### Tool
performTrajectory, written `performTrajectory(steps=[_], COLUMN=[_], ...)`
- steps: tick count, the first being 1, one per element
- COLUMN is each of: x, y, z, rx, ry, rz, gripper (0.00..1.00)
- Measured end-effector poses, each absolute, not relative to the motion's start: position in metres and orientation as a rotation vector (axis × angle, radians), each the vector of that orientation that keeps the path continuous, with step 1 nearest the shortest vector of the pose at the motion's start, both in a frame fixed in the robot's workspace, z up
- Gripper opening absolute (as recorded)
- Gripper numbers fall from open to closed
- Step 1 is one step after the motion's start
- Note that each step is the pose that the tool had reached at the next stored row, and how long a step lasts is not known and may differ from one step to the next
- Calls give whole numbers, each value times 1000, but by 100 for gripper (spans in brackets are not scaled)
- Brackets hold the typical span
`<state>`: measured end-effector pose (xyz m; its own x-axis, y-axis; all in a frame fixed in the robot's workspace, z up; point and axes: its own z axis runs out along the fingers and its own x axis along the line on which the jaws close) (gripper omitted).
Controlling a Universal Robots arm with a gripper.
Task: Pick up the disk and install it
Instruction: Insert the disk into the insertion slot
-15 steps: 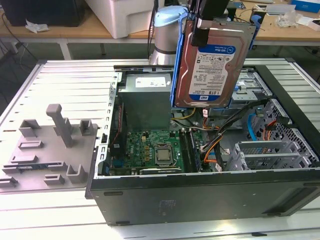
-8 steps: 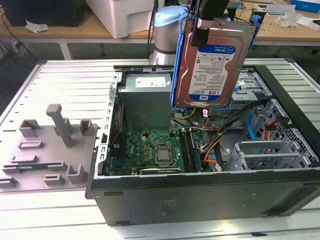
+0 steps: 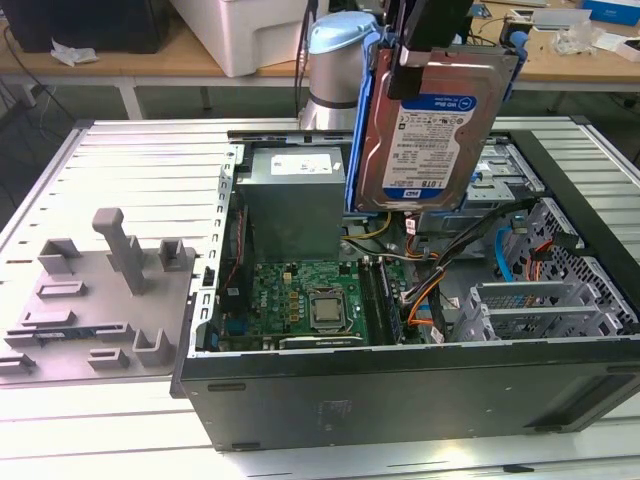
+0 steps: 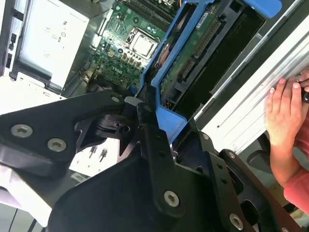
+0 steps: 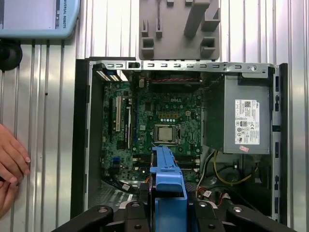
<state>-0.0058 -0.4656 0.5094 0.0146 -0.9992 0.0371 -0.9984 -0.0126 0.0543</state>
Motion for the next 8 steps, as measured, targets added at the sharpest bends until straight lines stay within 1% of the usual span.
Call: performTrajectory(steps=[2, 8], x=[-7, -7], y=[-467, -467], z=[509, 508], rx=[2199, 2211], ry=[-2170, -2182], rz=[-2, 14], gripper=[37, 37])
